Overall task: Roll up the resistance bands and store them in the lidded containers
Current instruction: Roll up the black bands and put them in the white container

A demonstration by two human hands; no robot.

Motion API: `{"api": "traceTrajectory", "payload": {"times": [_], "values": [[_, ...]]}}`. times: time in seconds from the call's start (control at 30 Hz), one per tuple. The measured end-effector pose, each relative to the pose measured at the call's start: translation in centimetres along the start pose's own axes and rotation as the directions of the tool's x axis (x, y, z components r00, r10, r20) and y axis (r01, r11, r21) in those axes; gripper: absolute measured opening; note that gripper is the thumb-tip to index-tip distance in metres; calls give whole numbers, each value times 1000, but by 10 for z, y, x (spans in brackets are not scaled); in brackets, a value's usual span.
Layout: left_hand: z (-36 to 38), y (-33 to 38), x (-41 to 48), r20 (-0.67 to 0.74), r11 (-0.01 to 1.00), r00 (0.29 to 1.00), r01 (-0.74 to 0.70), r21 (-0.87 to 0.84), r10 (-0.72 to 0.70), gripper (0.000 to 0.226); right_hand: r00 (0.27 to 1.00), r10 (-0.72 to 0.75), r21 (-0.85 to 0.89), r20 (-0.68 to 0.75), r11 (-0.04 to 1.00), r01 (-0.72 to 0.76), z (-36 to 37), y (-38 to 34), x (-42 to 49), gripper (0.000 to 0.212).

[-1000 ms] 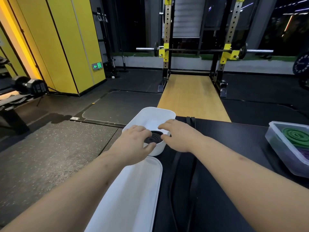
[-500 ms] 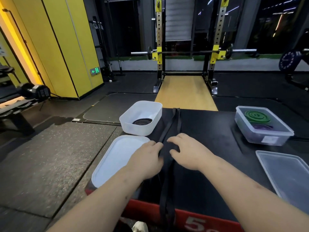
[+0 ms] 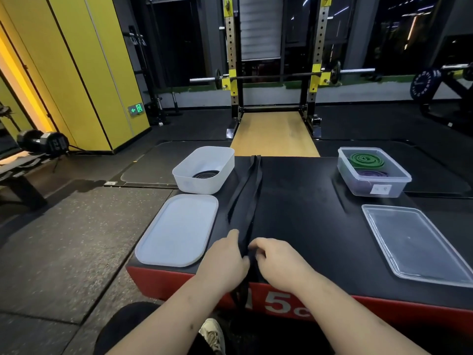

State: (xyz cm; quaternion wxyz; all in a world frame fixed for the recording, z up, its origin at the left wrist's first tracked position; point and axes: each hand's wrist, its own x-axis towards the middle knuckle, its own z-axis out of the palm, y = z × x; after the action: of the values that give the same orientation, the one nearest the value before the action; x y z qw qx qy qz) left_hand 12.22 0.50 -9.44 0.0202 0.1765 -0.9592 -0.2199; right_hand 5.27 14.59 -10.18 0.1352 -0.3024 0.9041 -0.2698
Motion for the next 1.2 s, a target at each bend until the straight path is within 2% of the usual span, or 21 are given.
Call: {"api": "traceTrajectory", "payload": {"times": [0.13, 0.23, 0.3, 0.37, 0.4, 0.43, 0.5, 0.57, 0.67, 0.73, 0.83, 0.9, 1.03, 1.13, 1.2], "values": [[4, 6, 1, -3, 978, 1000, -16, -207, 16, 42, 999, 27, 188, 18, 982, -30, 1, 8, 1, 33], [4, 12, 9, -7, 883, 999, 38, -468, -47, 45, 987, 156, 498, -45, 860, -113, -4, 18, 8, 21], [6, 15, 15, 34, 723, 995, 91, -685, -93, 51, 973, 231, 695, -4, 700, -164, -12, 19, 12, 21], [9, 20, 19, 122, 449, 988, 150, -881, -91, 53, 969, 225, 787, 102, 577, -217, -22, 21, 15, 34], [9, 24, 19, 163, 299, 984, 176, -938, -67, 49, 964, 213, 800, 162, 543, -255, -25, 22, 17, 41], [8, 28, 20, 185, 191, 982, 190, -963, -46, 45, 956, 202, 810, 212, 510, -288, -27, 24, 20, 43], [9, 36, 21, 203, 104, 979, 203, -974, -13, 42, 949, 175, 870, 264, 381, -313, -30, 24, 26, 42], [10, 41, 24, 218, 82, 976, 215, -973, 28, 38, 952, 140, 922, 273, 245, -301, -34, 21, 30, 34], [10, 43, 28, 236, 137, 968, 223, -965, 90, 22, 973, 137, 955, 185, 209, -211, -43, 19, 39, 21], [11, 43, 30, 251, 184, 961, 226, -956, 120, 11, 987, 144, 980, 74, 171, -98, -47, 20, 47, 22], [14, 45, 32, 296, 226, 940, 256, -940, 167, 20, 983, 174, 997, -49, 68, 38, -58, 18, 58, 29], [15, 48, 34, 331, 224, 922, 286, -932, 202, 26, 977, 199, 997, -73, -11, 77, -66, 19, 65, 32], [21, 49, 47, 368, 222, 900, 318, -922, 236, 28, 950, 312, 995, 23, -101, 9, -75, 33, 89, 36], [26, 51, 64, 370, 241, 907, 321, -916, 201, 27, 904, 408, 992, 128, -39, -123, -83, 43, 112, 33], [28, 54, 78, 373, 233, 908, 328, -916, 191, 28, 873, 463, 984, 150, 17, -178, -90, 45, 134, 32]]}}
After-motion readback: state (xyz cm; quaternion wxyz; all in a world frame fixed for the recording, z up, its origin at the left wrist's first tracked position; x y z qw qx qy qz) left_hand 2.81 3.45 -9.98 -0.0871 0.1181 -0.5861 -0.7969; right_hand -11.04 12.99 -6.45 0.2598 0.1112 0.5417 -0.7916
